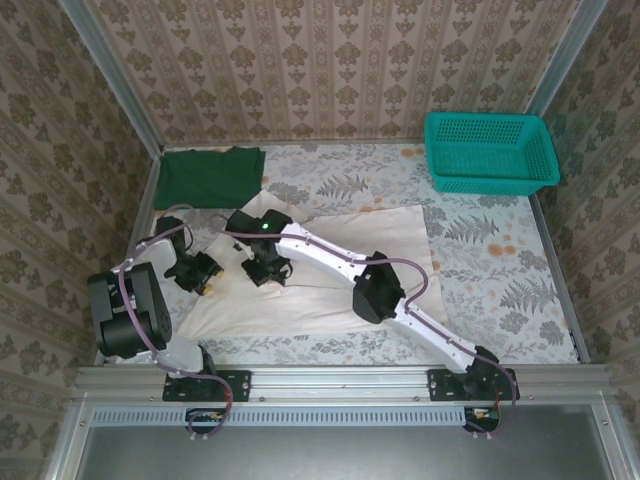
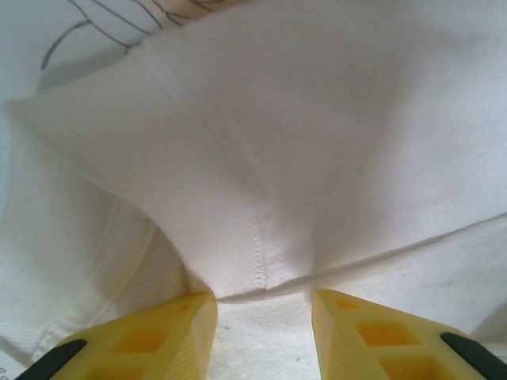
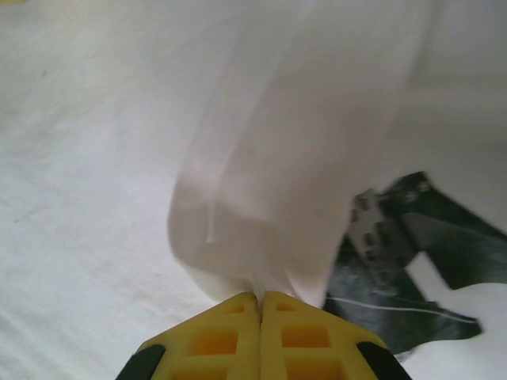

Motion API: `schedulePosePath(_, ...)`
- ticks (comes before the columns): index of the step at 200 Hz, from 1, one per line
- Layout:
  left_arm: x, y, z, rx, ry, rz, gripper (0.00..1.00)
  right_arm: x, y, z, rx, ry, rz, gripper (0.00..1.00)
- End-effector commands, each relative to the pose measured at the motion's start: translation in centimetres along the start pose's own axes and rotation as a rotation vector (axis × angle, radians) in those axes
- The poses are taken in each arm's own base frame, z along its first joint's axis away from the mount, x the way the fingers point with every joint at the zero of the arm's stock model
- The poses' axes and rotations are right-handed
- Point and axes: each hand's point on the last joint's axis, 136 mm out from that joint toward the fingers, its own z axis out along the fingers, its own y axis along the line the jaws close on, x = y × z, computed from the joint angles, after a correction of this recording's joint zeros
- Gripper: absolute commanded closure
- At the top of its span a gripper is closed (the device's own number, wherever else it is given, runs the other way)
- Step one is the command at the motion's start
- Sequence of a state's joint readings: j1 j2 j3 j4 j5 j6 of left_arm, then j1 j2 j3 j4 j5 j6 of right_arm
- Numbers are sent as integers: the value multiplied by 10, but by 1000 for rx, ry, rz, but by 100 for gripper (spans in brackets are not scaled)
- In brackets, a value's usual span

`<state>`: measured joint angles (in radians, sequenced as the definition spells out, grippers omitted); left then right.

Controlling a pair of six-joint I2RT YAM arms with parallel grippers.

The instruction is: Fold and stack the t-shirts

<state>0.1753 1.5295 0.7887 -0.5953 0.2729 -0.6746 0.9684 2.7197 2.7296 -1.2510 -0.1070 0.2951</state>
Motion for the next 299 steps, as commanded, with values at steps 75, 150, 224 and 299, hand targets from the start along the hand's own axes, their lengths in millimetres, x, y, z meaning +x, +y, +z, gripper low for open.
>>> schedulePosePath(75,3,37,4,-185,-35,13,63,-17,-76,-54,90,-56,194,100)
schedulePosePath(150,-6,34,-3,-191,-65,18,62,5,-103,-35,144,52,242,91)
schedulePosePath(224,-34,-14,-80,-141,-213,130,44,22,-130,-113,203,-5,337,54)
schedulePosePath(299,80,-31,-62,-121,8,396,55,195,-220,-128,-125,-190,975,63)
